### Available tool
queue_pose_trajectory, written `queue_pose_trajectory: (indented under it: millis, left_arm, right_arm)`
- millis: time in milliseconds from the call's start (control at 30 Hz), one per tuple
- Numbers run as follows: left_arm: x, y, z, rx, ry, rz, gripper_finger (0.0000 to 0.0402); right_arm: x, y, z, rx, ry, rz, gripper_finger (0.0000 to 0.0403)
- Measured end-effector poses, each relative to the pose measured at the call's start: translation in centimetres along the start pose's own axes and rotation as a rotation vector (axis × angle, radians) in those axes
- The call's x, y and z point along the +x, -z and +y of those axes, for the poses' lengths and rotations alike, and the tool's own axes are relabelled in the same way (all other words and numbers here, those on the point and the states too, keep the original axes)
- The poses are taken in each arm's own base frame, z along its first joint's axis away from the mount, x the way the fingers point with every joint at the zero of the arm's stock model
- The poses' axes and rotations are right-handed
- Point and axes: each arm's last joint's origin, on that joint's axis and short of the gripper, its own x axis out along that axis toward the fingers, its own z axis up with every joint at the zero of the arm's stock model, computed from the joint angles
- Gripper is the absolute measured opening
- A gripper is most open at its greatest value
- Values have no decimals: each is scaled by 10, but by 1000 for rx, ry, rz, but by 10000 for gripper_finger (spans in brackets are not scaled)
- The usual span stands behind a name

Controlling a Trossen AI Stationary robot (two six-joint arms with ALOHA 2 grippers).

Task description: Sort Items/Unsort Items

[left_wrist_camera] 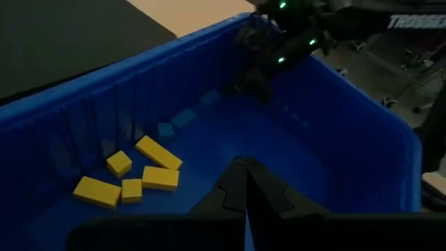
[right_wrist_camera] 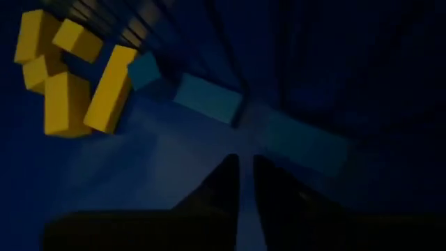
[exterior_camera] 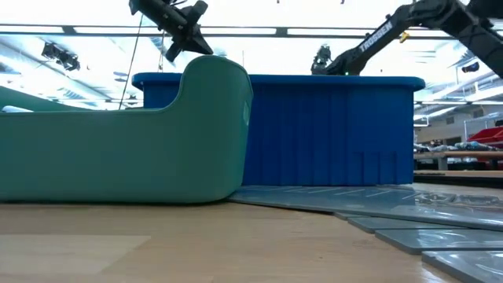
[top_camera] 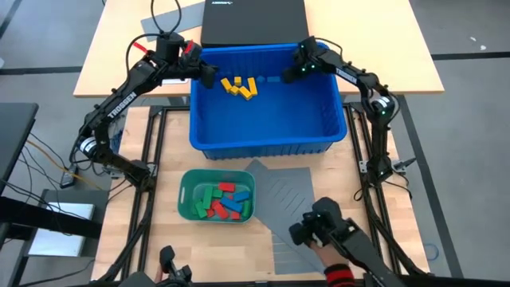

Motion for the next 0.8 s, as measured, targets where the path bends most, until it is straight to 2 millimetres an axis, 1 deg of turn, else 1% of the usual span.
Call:
queue_pose_trajectory:
  millis: [100, 167, 300, 400, 467, 533, 600, 700, 800]
  left_arm:
    - [0, 0, 0, -14, 8, 2, 5]
    - [0, 1, 0, -17, 7, 10, 5]
    - [0, 3, 0, -23, 4, 27, 5]
    - [0, 3, 0, -24, 4, 31, 5]
    - [0, 3, 0, -24, 4, 31, 5]
    - [0, 3, 0, -24, 4, 32, 5]
    - [0, 3, 0, -25, 5, 33, 5]
    - [0, 4, 0, -27, 5, 40, 5]
    - [0, 4, 0, -30, 4, 44, 5]
  right_arm:
    - [15, 3, 4, 70, 6, 25, 97]
    - [27, 7, 6, 108, 48, 40, 143]
    - [42, 12, 6, 160, 139, 33, 240]
    - [45, 11, 7, 162, 217, -5, 303]
    - [45, 7, 6, 161, 259, -58, 334]
    - [44, 6, 5, 162, 273, -75, 352]
    - [46, 6, 1, 167, 282, -77, 360]
    - [53, 10, -9, 177, 297, -55, 357]
    - [59, 12, -15, 190, 282, -39, 348]
